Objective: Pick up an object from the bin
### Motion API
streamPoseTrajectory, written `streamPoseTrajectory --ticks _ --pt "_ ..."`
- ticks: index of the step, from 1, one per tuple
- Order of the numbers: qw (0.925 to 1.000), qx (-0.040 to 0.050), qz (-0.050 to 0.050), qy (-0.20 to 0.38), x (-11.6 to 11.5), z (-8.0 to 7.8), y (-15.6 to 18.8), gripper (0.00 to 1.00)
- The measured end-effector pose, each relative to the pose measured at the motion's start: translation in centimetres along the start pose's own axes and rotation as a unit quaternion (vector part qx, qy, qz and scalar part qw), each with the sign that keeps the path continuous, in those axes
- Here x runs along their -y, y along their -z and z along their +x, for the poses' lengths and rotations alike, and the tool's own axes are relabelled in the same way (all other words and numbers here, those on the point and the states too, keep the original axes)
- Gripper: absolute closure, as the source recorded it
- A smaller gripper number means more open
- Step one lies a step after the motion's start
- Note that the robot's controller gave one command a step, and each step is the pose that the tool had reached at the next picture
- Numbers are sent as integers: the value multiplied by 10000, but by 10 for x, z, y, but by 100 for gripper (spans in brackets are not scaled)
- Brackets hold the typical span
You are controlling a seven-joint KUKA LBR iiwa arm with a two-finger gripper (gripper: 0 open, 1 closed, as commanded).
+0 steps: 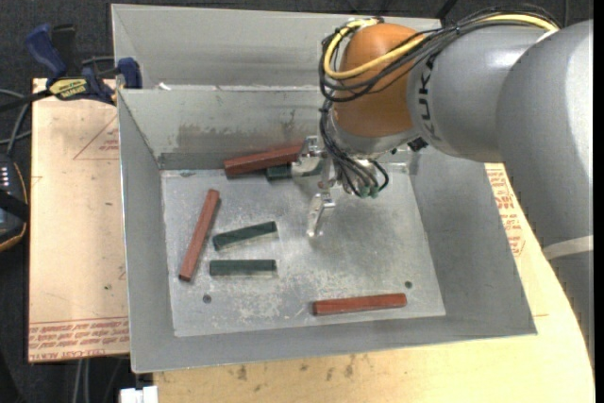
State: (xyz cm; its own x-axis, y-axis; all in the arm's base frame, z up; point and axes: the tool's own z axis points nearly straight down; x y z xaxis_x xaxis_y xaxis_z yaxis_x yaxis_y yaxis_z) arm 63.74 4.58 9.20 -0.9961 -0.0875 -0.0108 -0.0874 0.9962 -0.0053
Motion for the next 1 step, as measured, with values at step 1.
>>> streamPoseTrajectory --ticks 1 --pt "10000 -29 -44 74 -47 1 1 0"
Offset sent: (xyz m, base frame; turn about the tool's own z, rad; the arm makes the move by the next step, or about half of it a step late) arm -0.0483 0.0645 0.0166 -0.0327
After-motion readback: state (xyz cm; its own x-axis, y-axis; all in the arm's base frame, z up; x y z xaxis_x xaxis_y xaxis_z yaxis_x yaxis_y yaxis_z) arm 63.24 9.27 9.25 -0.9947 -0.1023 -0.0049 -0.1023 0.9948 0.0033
